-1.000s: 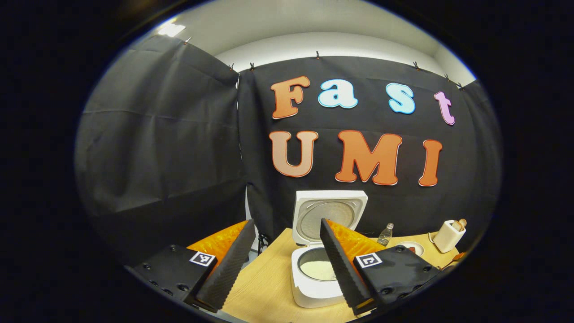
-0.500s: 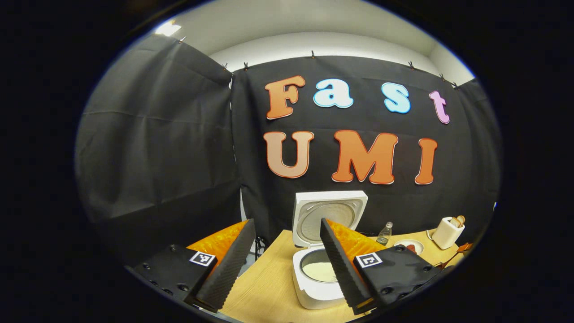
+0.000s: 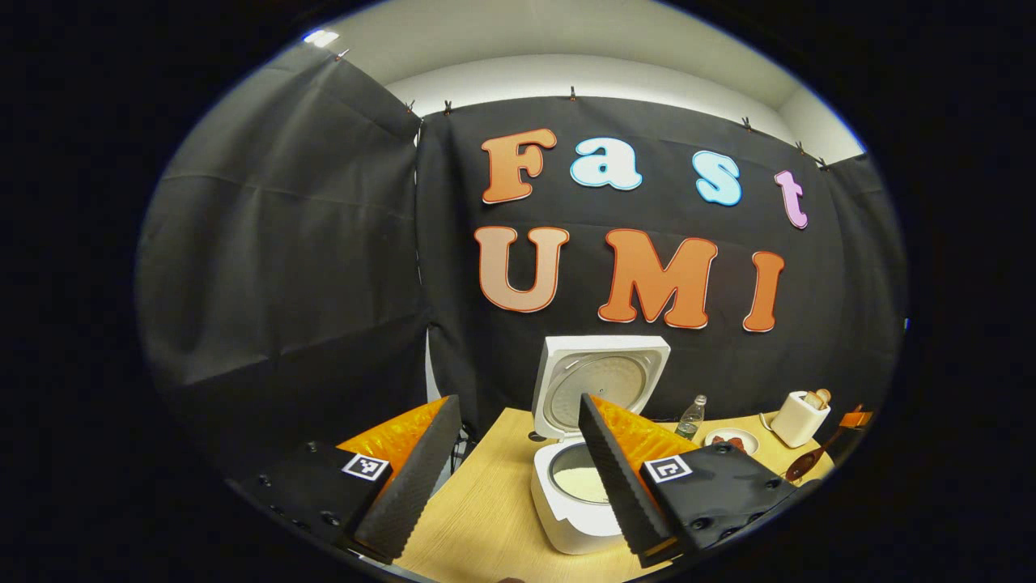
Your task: Close the left gripper, press the button to open the rice cooker; take a wooden spoon from the chopstick holder with the right hand, scoop a spoonful of rice and pour it into the rice cooker, then put the wooden spoon back into the chopstick holder.
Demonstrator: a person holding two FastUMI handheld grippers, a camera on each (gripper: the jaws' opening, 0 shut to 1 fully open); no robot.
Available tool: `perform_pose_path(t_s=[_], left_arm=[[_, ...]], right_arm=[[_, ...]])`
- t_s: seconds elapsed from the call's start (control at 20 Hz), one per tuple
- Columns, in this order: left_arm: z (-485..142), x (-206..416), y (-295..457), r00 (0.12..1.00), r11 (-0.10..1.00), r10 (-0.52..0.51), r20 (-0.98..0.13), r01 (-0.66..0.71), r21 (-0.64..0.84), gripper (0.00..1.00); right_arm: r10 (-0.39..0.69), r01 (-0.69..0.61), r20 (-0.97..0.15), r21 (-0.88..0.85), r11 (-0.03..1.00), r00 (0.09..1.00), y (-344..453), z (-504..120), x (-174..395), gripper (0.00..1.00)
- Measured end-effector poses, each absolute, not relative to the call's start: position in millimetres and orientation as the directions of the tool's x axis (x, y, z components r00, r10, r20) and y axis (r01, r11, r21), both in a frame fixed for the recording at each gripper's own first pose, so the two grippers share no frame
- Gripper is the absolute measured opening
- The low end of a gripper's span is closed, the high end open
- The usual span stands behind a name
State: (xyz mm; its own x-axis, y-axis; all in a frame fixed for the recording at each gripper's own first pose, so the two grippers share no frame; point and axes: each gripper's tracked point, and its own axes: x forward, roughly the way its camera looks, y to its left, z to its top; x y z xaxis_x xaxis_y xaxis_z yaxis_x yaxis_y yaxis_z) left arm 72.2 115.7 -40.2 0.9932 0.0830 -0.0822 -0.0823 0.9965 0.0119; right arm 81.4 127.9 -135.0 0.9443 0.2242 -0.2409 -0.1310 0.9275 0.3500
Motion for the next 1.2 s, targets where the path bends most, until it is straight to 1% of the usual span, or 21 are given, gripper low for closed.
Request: perform_pose_path(t_s=[0.1, 0.25, 0.5, 0.85, 1.0, 1.1, 1.2], left_arm=[[-41, 73, 123, 0.993, 0.997, 0.080, -0.088, -0.079, 0.016, 1.00], [-40, 72, 139, 0.992, 0.995, 0.097, -0.081, -0.095, 0.025, 1.00], [-46, 67, 159, 0.990, 0.995, 0.100, -0.097, -0.097, 0.033, 1.00], [-60, 60, 182, 0.985, 0.993, 0.103, -0.138, -0.093, 0.076, 1.00], [-60, 62, 182, 0.985, 0.995, 0.093, -0.145, -0.088, 0.038, 1.00], [-62, 64, 178, 0.987, 0.997, 0.076, -0.143, -0.075, 0.010, 1.00], [-64, 66, 182, 0.986, 0.997, 0.082, -0.143, -0.081, 0.013, 1.00]], right_arm=[[0.277, -0.202, -0.235, 0.301, 0.932, 0.932, 155, -138, 68, 0.15], [0.303, -0.250, -0.262, 0.217, 0.944, 0.916, 180, -158, 54, 0.15], [0.262, -0.236, -0.337, 0.116, 0.965, 0.905, 193, -212, 52, 0.15], [0.202, -0.193, -0.379, 0.062, 0.979, 0.903, 204, -257, 56, 0.15], [0.185, -0.172, -0.367, 0.067, 0.983, 0.912, 207, -260, 51, 0.16], [0.194, -0.165, -0.378, 0.108, 0.980, 0.905, 211, -266, 45, 0.15], [0.201, -0.147, -0.381, 0.167, 0.975, 0.902, 214, -269, 40, 0.16]])
